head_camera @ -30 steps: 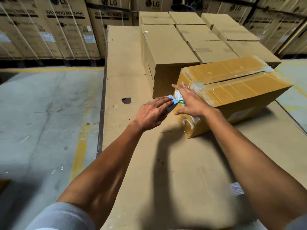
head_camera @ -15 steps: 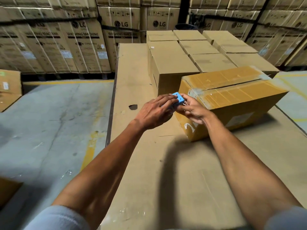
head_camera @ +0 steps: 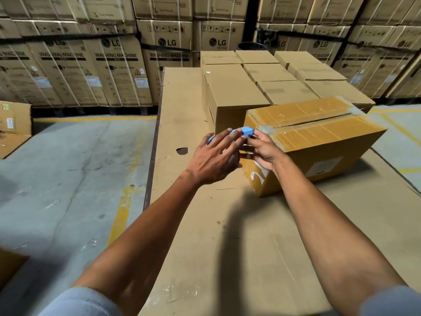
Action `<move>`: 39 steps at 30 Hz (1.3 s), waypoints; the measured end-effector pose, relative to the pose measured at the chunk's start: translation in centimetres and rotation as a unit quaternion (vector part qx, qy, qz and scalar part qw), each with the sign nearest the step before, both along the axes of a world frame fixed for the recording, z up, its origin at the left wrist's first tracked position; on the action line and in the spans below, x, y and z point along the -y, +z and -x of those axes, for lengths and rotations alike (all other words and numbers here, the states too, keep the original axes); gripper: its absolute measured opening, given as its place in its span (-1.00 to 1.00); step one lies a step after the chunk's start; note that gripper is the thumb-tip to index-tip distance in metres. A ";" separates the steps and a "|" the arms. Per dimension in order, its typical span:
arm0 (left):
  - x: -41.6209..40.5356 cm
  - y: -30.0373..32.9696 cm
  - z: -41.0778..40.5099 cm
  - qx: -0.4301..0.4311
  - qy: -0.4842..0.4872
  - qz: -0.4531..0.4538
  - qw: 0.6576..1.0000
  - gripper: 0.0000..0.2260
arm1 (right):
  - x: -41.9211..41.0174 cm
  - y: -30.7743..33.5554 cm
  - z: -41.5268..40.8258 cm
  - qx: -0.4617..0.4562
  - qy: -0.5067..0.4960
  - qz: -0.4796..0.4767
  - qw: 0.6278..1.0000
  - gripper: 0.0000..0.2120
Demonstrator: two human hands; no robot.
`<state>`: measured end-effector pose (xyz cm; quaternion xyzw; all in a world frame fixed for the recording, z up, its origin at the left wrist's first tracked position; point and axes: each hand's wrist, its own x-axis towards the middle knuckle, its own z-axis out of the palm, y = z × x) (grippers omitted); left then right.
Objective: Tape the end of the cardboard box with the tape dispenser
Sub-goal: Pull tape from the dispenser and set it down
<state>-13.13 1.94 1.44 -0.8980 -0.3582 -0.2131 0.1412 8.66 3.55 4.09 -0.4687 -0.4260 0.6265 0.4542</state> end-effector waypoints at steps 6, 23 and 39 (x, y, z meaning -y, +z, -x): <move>0.0 -1.5 0.0 -0.046 0.050 0.010 0.998 -0.02 | -0.1 1.5 0.8 0.063 -0.021 0.032 0.997 -0.53; -3.0 -2.3 2.8 0.052 -0.061 0.091 0.993 -0.26 | -1.9 0.2 -0.4 0.264 0.052 -0.093 0.959 -0.61; -3.1 -1.5 3.3 0.251 -0.025 0.347 0.903 -0.38 | -2.9 -3.1 1.6 0.155 0.048 0.013 0.987 -0.53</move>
